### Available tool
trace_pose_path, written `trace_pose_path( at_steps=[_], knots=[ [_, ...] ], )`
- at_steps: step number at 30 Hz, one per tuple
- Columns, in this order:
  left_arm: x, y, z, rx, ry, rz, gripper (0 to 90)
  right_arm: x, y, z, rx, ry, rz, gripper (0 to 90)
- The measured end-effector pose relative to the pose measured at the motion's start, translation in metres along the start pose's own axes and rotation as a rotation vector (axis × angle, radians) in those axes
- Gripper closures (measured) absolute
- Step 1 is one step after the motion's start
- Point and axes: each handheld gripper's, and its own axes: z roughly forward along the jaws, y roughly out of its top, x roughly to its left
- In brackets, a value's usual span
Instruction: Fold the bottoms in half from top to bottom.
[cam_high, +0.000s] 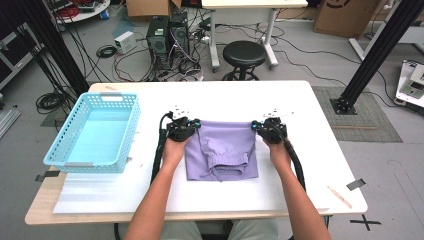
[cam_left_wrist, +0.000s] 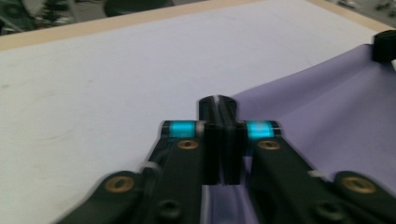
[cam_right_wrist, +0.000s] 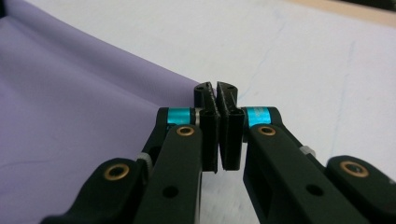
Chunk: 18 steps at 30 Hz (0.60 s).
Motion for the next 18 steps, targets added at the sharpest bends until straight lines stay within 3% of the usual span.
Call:
trace_pose_path(
  at_steps=[2, 5, 6, 8, 10, 12, 14, 18],
  knots=[
    [0.008, -0.002, -0.001, -0.012, 0.003, -0.044, 89.6, -0.002, 0.001, 0.003, 0.004, -0.038, 0.003, 88.9],
    [0.012, -0.006, -0.002, 0.006, -0.008, -0.062, 84.4, -0.008, -0.005, 0.008, 0.02, -0.003, 0.04, 87.5],
    [0.011, -0.007, -0.003, 0.004, -0.021, -0.062, 80.1, -0.009, -0.006, 0.01, 0.034, -0.004, 0.033, 83.2],
    [0.008, -0.006, -0.005, -0.007, -0.034, -0.053, 75.0, -0.009, -0.006, 0.012, 0.026, -0.001, 0.053, 63.0],
    [0.004, -0.004, -0.008, -0.017, -0.046, -0.037, 71.9, -0.008, -0.005, 0.009, -0.007, -0.003, 0.083, 59.2],
    [0.003, -0.003, -0.011, -0.026, -0.055, -0.047, 67.3, -0.006, -0.003, 0.004, -0.021, -0.002, 0.074, 58.3],
    [0.003, -0.004, -0.011, -0.014, -0.064, -0.052, 63.4, -0.006, -0.001, -0.003, -0.035, -0.015, 0.059, 56.8],
    [0.004, -0.012, -0.005, 0.072, -0.055, -0.089, 59.3, -0.01, -0.005, -0.015, -0.034, -0.034, 0.09, 56.0]
  ],
)
